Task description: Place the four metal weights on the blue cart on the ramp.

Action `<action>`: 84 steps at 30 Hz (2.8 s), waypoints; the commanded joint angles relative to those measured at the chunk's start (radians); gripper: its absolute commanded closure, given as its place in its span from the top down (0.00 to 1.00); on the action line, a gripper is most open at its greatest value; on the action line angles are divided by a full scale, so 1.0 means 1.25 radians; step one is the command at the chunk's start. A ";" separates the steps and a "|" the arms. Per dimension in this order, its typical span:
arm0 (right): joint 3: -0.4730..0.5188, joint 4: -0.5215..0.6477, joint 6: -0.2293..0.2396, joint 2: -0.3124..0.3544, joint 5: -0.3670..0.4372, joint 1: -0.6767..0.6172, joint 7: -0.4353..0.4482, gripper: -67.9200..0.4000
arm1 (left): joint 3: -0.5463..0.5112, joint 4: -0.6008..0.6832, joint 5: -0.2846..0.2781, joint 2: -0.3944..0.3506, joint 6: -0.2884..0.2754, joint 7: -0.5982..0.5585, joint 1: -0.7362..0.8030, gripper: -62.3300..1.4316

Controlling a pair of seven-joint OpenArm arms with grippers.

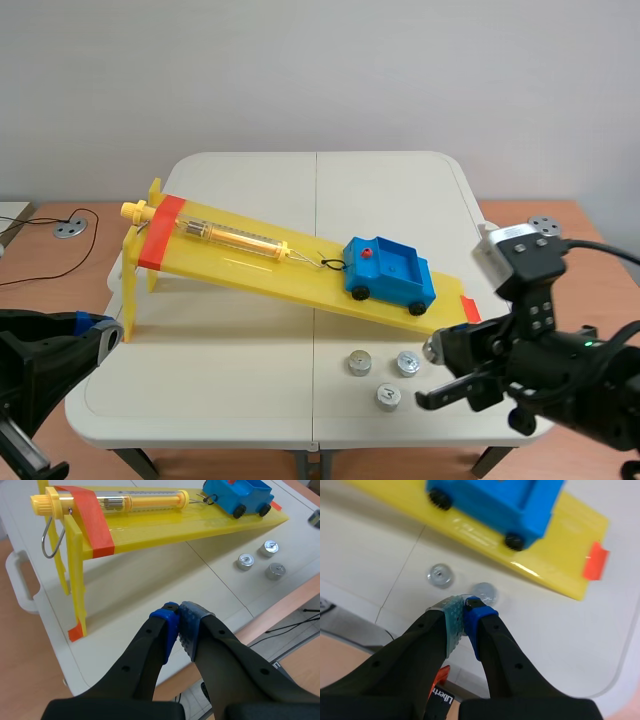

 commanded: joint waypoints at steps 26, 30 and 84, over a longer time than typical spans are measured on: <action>0.121 -0.018 0.033 -0.087 0.215 0.289 0.057 0.01 | -0.006 0.065 -0.047 0.006 -0.023 -0.083 -0.007 0.07; 0.103 -0.072 0.033 -0.104 0.215 0.331 0.055 0.01 | -0.006 0.065 -0.047 0.006 -0.023 -0.083 -0.007 0.07; 0.075 -0.383 -0.055 -0.216 0.106 0.532 0.125 0.10 | -0.006 0.065 -0.047 0.006 -0.023 -0.083 -0.007 0.07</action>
